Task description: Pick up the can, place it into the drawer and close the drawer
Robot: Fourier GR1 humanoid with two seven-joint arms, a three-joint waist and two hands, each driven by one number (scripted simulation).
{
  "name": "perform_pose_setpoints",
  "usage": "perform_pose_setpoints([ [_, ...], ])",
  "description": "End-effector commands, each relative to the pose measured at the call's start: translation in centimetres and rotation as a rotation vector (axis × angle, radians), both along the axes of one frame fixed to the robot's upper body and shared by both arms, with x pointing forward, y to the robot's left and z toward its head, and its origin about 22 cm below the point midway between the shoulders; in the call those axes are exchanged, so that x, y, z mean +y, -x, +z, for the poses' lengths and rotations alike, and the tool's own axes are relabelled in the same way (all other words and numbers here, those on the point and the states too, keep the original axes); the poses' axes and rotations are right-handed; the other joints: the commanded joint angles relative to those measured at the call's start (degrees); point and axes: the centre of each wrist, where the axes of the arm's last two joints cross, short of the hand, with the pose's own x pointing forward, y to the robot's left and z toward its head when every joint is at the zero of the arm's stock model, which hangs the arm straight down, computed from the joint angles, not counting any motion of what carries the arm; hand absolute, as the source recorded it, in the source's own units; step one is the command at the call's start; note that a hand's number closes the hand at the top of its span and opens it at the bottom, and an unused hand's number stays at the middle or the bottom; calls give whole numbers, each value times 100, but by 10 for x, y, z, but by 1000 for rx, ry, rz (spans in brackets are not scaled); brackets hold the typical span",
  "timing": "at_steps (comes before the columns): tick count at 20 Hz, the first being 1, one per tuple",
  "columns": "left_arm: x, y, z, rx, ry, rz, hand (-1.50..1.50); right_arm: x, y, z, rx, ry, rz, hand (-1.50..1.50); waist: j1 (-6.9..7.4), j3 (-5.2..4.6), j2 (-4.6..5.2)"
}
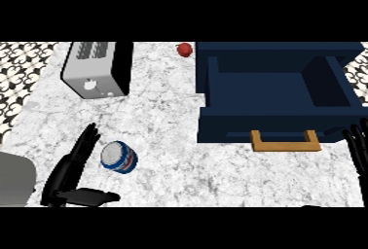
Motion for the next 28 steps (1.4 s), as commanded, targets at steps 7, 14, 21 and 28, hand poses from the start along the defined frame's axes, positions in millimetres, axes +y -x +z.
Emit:
perform_pose_setpoints([
  [7,8,5,-27,36,3,9,-150,12,16,10,-5,-3,-9,-150,-2,1,-2],
  [14,11,-23,-42,58,31,25,-150,-8,0,25,-8,0,-4,-150,-5,1,2],
  [21,7,-18,-46,49,8,14,-150,-7,12,16,0,-6,-7,-150,-7,1,0],
  [28,-28,-26,-60,41,5,6,-150,5,-4,18,0,14,-18,-150,7,1,2],
])
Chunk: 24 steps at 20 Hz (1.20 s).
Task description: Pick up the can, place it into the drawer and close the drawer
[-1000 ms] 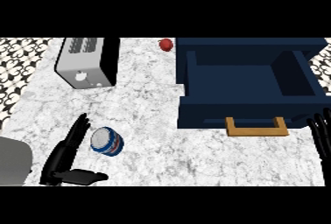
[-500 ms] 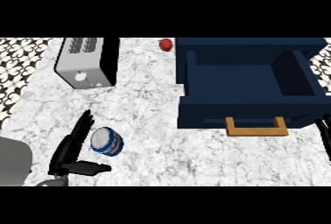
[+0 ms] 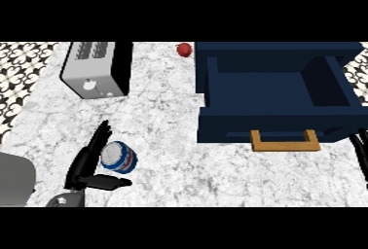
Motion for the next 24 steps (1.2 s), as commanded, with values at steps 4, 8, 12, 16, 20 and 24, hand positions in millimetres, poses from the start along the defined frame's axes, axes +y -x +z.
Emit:
perform_pose_setpoints([
  [4,-16,-3,12,19,-6,-11,-150,-2,-10,14,-8,-12,-17,-150,25,1,-4],
  [8,-6,-14,-9,1,10,-16,-150,1,0,0,5,-7,5,-150,-4,-1,2],
  [12,-27,-38,5,-18,19,-59,-150,-1,-1,-6,-6,-31,6,-150,-7,0,2],
  [16,-43,-23,8,-21,47,-85,-150,-4,8,3,0,0,-19,-150,7,1,-4],
  [20,-63,-41,15,-51,55,-90,150,-11,-8,12,-42,-28,-17,-150,7,1,-2],
  [24,-43,-35,27,-32,117,-111,150,5,-11,7,-14,-21,0,-150,26,1,-4],
])
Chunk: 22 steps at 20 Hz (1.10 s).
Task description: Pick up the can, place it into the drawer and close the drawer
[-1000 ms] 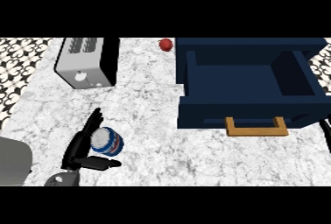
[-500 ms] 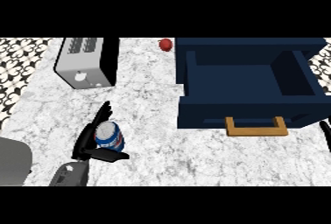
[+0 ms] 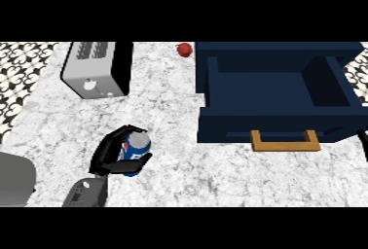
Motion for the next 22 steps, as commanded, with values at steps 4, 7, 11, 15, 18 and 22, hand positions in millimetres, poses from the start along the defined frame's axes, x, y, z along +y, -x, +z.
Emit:
perform_pose_setpoints([
  [4,-14,12,6,-10,48,-39,150,0,29,14,-2,6,2,-150,-8,0,-6],
  [7,4,-24,32,-31,73,91,150,17,13,1,1,-13,0,-150,-6,-1,2],
  [11,52,-14,29,-77,62,365,150,10,21,4,-20,-17,-4,-150,-18,-5,3],
  [15,38,-20,48,-117,73,346,150,10,10,-2,-4,-14,-8,-150,7,1,-1],
  [18,18,-31,53,-112,68,293,150,-2,27,13,-29,6,-21,-150,-16,0,0],
  [22,-7,-44,97,-134,50,229,150,14,35,15,-20,-2,-5,-150,-8,2,-12],
])
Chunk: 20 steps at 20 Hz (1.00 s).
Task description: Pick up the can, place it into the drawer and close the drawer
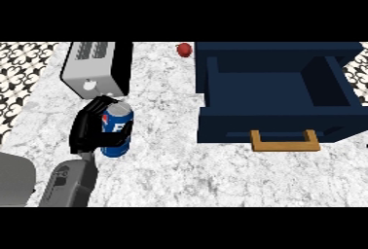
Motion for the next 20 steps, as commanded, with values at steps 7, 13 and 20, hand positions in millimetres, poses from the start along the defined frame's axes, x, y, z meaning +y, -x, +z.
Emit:
perform_pose_setpoints([
  [7,-72,-23,85,-80,-47,-63,150,4,1,2,9,12,3,-150,-13,0,-3],
  [13,-109,-28,131,-86,-43,-148,150,-8,-12,-6,-21,-13,-14,-150,-8,1,1],
  [20,-153,-62,182,-130,-105,-142,150,-11,-6,5,-5,16,-17,-150,-56,0,12],
])
